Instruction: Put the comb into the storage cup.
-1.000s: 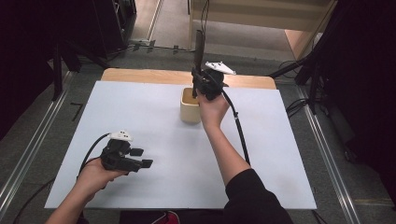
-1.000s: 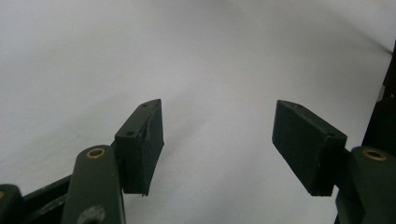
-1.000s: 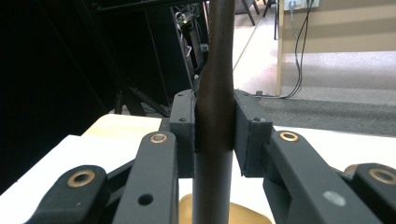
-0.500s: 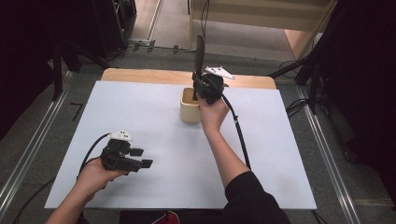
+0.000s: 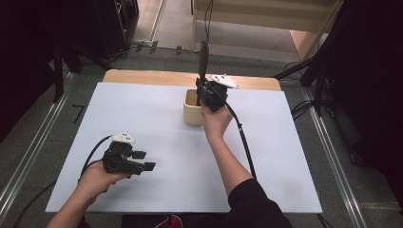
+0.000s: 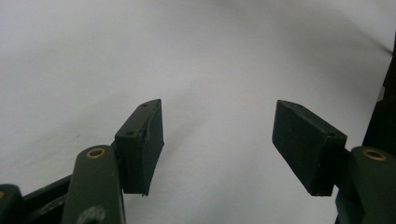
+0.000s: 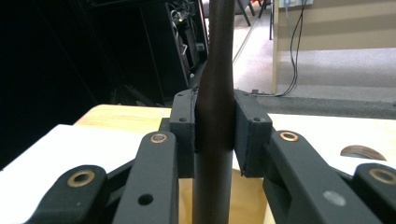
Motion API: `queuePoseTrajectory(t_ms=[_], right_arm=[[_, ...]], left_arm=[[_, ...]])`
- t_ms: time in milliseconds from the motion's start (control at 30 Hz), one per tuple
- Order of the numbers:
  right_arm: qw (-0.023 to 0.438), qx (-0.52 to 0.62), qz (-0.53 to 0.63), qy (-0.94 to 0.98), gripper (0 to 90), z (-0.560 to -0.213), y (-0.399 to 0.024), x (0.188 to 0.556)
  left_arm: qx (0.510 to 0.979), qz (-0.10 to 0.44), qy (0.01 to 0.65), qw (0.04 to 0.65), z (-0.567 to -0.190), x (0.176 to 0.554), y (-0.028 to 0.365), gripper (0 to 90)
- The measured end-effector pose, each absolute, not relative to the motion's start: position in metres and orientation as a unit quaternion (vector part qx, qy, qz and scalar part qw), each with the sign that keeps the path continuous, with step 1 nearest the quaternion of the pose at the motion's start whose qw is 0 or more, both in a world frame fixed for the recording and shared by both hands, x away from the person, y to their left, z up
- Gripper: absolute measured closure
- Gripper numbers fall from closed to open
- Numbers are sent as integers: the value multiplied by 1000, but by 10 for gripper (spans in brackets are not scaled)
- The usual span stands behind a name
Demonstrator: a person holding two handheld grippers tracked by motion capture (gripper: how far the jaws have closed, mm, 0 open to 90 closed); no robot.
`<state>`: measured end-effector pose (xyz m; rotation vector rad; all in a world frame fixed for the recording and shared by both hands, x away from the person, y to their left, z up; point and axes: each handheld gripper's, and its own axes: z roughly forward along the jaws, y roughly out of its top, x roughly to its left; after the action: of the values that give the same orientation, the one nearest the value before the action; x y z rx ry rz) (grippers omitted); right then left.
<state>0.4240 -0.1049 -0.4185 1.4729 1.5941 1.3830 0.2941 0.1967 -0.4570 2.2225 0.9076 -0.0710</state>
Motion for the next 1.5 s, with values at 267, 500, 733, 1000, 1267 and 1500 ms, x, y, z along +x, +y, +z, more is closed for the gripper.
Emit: queuePoseTrajectory(t_ms=[267,500,733,1000,1267,1500], right_arm=[[287,548,516,592,700,-425,-106,419],[290,546,513,595,700,-428,-106,419],[288,546,508,601,699,-433,-106,418],[285,548,499,608,697,-438,-104,419],[292,521,495,631,293,-437,-111,420],[275,539,497,622,185,-433,-126,417]], left_arm=[[864,-28,351,361,-458,294,196,349],[864,-28,351,360,-458,294,196,349],[864,-28,351,360,-458,294,196,349],[864,-29,351,360,-458,294,196,349],[865,-28,352,358,-459,294,196,349],[864,-27,353,358,-459,294,196,349]])
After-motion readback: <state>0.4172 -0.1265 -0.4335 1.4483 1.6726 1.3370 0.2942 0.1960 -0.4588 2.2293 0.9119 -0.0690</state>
